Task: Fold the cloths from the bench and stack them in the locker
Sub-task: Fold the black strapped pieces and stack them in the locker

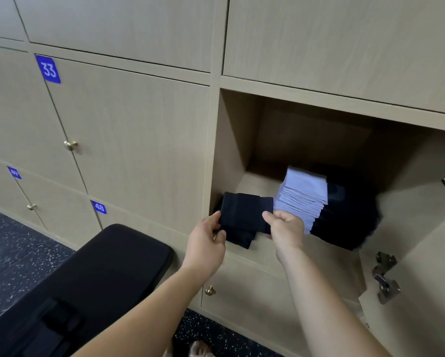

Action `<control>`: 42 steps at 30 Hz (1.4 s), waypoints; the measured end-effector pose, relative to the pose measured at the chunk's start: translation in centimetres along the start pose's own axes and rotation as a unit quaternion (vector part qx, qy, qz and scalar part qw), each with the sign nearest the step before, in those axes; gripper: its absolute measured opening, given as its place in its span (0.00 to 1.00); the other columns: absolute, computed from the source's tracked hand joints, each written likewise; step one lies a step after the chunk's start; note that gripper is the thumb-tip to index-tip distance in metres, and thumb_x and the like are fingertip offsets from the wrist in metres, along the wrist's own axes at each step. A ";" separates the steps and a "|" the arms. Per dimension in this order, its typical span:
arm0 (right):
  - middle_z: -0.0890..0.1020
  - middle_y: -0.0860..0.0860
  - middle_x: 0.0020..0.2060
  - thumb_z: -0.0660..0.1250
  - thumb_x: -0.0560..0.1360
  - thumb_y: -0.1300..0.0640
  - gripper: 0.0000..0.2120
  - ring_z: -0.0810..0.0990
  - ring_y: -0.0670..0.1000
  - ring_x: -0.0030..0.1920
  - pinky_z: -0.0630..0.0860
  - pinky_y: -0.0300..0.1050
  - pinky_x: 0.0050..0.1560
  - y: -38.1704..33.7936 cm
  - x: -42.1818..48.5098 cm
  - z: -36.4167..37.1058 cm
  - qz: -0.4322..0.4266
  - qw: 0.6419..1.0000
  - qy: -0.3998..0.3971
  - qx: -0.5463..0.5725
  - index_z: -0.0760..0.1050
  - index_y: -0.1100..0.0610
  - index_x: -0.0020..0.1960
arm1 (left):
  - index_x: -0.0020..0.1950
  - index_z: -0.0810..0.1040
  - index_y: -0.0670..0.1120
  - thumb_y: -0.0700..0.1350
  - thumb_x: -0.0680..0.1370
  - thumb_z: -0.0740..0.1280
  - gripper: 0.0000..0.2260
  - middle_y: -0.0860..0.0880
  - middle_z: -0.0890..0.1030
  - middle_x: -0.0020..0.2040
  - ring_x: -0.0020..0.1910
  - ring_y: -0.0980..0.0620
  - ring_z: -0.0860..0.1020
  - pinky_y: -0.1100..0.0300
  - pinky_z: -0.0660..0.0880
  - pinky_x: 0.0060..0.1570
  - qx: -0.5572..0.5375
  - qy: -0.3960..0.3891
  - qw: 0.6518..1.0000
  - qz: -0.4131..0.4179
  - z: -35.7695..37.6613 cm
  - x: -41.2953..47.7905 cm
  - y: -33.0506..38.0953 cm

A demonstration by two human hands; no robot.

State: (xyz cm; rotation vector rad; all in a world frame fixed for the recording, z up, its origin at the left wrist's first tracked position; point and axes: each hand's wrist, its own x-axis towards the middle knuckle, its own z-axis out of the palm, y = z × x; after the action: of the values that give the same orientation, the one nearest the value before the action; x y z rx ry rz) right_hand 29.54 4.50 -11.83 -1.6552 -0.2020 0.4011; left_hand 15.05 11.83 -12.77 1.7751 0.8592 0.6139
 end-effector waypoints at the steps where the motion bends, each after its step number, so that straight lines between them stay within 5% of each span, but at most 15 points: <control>1: 0.81 0.61 0.53 0.70 0.75 0.63 0.07 0.78 0.55 0.47 0.78 0.46 0.49 0.0 0.9 0.4 0.003 1.000 0.004 0.006 0.75 0.56 0.40 | 0.76 0.65 0.49 0.38 0.82 0.61 0.22 0.51 0.75 0.66 0.52 0.60 0.76 0.73 0.70 0.50 0.003 -0.003 1.000 0.005 0.1 0.7 -0.3; 4: 0.81 0.64 0.54 0.69 0.76 0.64 0.04 0.77 0.50 0.40 0.76 0.38 0.33 0.3 3.1 1.7 0.013 1.000 0.013 0.022 0.77 0.64 0.43 | 0.74 0.68 0.48 0.37 0.81 0.62 0.21 0.52 0.75 0.66 0.55 0.62 0.74 0.74 0.67 0.54 0.024 -0.006 1.000 0.018 0.3 2.3 -1.6; 7: 0.82 0.59 0.46 0.68 0.76 0.65 0.05 0.76 0.47 0.36 0.77 0.35 0.30 0.6 4.9 2.9 0.026 0.999 0.020 0.035 0.77 0.62 0.41 | 0.75 0.66 0.48 0.41 0.81 0.63 0.22 0.54 0.74 0.68 0.64 0.61 0.71 0.71 0.64 0.60 0.037 -0.013 0.999 0.002 0.6 3.0 -3.3; 13: 0.76 0.49 0.35 0.70 0.75 0.65 0.07 0.75 0.47 0.35 0.77 0.34 0.27 1.6 6.7 4.6 0.031 0.999 0.020 0.005 0.74 0.59 0.40 | 0.74 0.67 0.51 0.43 0.81 0.65 0.22 0.56 0.74 0.67 0.60 0.63 0.69 0.69 0.64 0.60 0.049 -0.021 0.998 -0.021 0.9 3.2 -5.5; 18: 0.79 0.46 0.34 0.73 0.73 0.55 0.12 0.80 0.52 0.38 0.78 0.47 0.45 3.0 7.5 4.7 -0.020 0.986 0.038 -0.164 0.72 0.50 0.35 | 0.74 0.68 0.52 0.43 0.81 0.65 0.21 0.56 0.74 0.67 0.59 0.63 0.69 0.69 0.63 0.60 0.052 -0.024 0.998 -0.028 1.0 3.4 -5.9; 23: 0.82 0.49 0.46 0.70 0.74 0.47 0.10 0.79 0.53 0.48 0.69 0.44 0.43 3.3 7.2 4.6 -0.060 0.944 0.071 -0.315 0.78 0.52 0.49 | 0.73 0.69 0.52 0.44 0.81 0.64 0.20 0.56 0.75 0.66 0.57 0.62 0.69 0.68 0.64 0.58 0.052 -0.028 0.998 -0.026 0.8 3.2 -5.8; 30: 0.83 0.49 0.52 0.64 0.77 0.57 0.11 0.79 0.53 0.53 0.70 0.43 0.46 1.9 4.2 4.1 -0.093 0.950 0.072 -0.289 0.77 0.54 0.58 | 0.69 0.74 0.52 0.44 0.81 0.65 0.16 0.57 0.76 0.61 0.56 0.63 0.70 0.68 0.65 0.57 0.060 -0.011 0.998 -0.012 -0.9 1.3 -4.4; 37: 0.82 0.48 0.57 0.66 0.74 0.56 0.16 0.78 0.51 0.59 0.74 0.48 0.60 1.7 -4.3 5.7 -0.137 0.951 -0.014 -0.276 0.77 0.52 0.62 | 0.65 0.78 0.50 0.44 0.79 0.67 0.14 0.55 0.80 0.60 0.60 0.59 0.76 0.60 0.72 0.64 0.061 0.040 0.997 -0.018 -4.7 -5.8 -5.3; 42: 0.80 0.48 0.60 0.66 0.75 0.54 0.18 0.78 0.50 0.59 0.75 0.47 0.58 2.3 -12.0 8.3 -0.177 0.932 -0.091 -0.303 0.76 0.52 0.64 | 0.64 0.79 0.48 0.42 0.78 0.68 0.14 0.54 0.82 0.58 0.57 0.58 0.78 0.62 0.73 0.61 0.071 0.087 0.993 -0.035 -9.3 -11.1 -7.5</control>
State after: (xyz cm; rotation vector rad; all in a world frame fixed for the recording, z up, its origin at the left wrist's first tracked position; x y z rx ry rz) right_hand 15.15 7.52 -13.09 -2.1290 -0.8187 0.2230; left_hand -0.66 10.09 -16.71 1.8287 1.1036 0.6838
